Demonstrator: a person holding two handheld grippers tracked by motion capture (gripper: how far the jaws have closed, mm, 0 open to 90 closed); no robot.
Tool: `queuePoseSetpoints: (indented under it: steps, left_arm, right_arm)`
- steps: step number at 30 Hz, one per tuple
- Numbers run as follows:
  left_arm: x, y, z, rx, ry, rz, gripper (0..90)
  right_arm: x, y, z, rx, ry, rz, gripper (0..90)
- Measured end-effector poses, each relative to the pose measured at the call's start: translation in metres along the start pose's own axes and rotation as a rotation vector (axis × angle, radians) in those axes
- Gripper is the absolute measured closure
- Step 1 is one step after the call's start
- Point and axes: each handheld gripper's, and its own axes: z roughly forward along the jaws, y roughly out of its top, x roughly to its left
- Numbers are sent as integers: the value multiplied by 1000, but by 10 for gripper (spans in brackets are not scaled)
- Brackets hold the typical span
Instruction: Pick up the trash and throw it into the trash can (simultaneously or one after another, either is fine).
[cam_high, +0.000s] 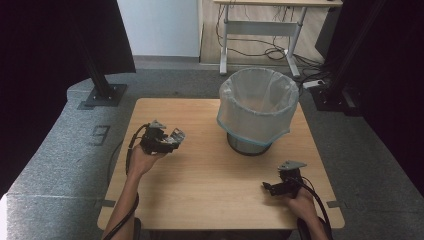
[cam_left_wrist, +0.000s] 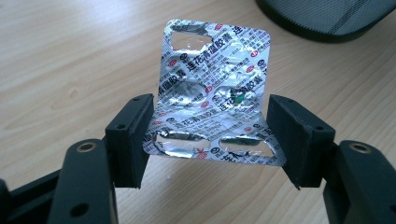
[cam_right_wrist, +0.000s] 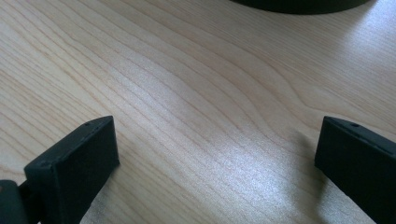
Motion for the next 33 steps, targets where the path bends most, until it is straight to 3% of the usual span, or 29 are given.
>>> queuePoseSetpoints:
  steps: [24,33]
  left_arm:
    - [-17,62,-37,-42,-53,46,343]
    - [-25,83,-45,-38,-49,77,343]
  right_arm:
    - [0,0,0,-1,-3,-1,0]
    - [0,0,0,-1,-2,-1,0]
